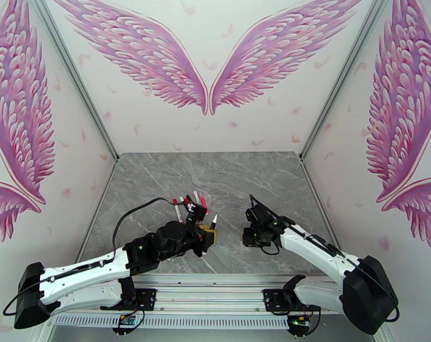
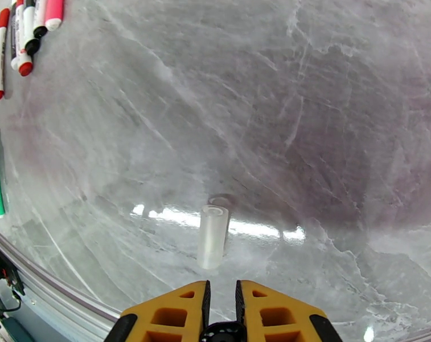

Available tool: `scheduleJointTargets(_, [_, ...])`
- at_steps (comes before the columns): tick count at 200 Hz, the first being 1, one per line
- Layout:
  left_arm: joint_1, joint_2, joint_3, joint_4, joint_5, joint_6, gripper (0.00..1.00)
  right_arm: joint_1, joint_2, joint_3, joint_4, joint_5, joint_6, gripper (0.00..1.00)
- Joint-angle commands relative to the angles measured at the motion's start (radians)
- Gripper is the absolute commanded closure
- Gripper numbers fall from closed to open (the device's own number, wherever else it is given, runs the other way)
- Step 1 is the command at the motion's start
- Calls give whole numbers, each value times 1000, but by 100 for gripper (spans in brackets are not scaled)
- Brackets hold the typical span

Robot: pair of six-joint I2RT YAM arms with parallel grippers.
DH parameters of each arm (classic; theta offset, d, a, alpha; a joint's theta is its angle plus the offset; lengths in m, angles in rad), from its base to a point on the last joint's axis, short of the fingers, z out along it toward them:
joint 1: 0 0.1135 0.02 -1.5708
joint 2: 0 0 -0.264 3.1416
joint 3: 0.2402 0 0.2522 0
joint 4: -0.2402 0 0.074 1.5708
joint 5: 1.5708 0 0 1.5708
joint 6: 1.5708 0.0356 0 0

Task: Open the pen caps

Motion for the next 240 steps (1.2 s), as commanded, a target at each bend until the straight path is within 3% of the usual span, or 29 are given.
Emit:
scheduleJointTargets(1, [6, -21, -10, -4, 7, -5, 100, -9, 25, -18, 40, -3, -3, 81])
scheduleJointTargets(240, [9, 35, -18, 15, 20, -1, 100, -8, 160, -37, 112, 12, 19, 77])
